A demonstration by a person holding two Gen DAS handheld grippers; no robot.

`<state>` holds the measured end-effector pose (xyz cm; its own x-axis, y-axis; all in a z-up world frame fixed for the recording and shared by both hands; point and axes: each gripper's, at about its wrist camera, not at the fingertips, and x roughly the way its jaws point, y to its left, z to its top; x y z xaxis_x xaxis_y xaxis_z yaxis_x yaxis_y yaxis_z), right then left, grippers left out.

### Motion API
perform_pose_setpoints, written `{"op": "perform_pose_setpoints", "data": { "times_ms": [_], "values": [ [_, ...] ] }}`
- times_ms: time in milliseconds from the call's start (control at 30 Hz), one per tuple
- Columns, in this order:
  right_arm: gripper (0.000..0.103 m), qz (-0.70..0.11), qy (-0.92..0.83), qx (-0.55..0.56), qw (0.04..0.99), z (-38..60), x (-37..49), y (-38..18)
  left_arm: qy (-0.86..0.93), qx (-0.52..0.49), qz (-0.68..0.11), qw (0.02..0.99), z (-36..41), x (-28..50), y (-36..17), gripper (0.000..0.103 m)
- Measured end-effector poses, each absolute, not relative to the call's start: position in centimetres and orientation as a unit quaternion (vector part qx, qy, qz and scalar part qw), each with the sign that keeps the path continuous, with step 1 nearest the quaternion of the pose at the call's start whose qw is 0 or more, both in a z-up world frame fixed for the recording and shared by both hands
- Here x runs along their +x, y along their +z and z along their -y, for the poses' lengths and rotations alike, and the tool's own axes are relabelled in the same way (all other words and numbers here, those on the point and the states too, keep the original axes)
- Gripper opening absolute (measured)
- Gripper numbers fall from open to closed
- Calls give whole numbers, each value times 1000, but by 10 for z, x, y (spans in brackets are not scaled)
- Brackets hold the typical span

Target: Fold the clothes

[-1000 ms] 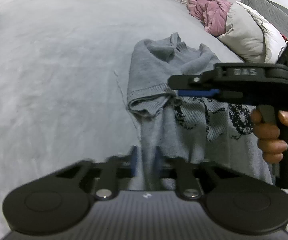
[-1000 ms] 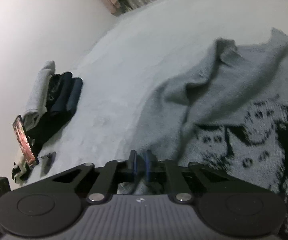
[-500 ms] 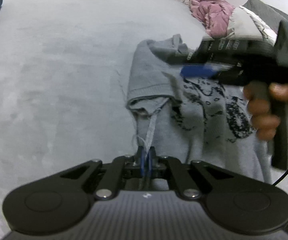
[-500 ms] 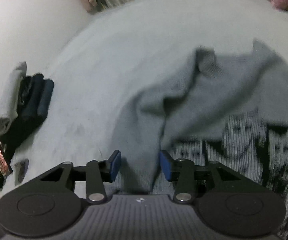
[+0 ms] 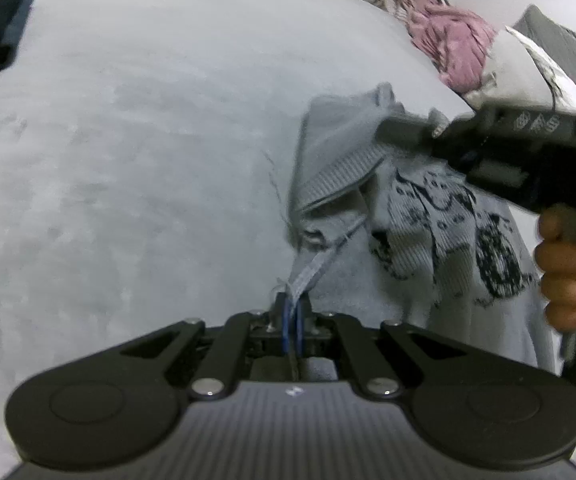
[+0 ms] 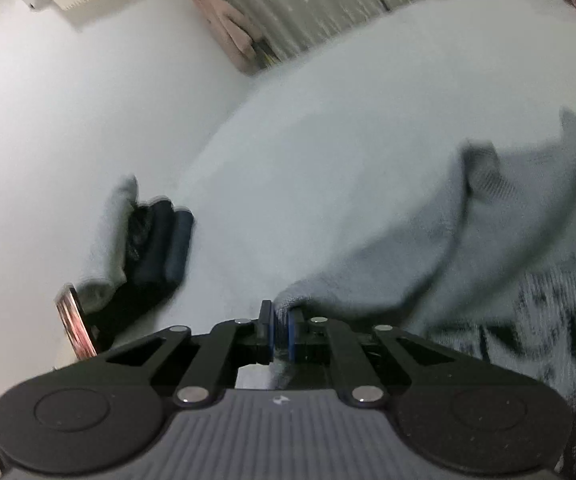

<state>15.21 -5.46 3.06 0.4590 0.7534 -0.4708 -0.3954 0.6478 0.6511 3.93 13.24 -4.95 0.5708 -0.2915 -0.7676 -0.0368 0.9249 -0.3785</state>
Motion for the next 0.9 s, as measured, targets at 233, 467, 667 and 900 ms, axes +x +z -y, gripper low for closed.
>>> {"op": "perform_pose_setpoints", "data": {
  "times_ms": [233,467,667,900],
  "values": [
    [5,-359,358,236,829,16,214,60,-37,-190,-442,876,-147,38,-41,1],
    [5,-360,375,228,823,-43,261,65,12,-211,-427,879,-176,39,-33,1],
    [3,-376,371,225,819,-80,285,47,22,-245,-429,869,-192,49,-39,2],
    [25,-404,357,198,819,-70,274,31,32,-244,-437,865,-190,61,-41,14]
  ]
}}
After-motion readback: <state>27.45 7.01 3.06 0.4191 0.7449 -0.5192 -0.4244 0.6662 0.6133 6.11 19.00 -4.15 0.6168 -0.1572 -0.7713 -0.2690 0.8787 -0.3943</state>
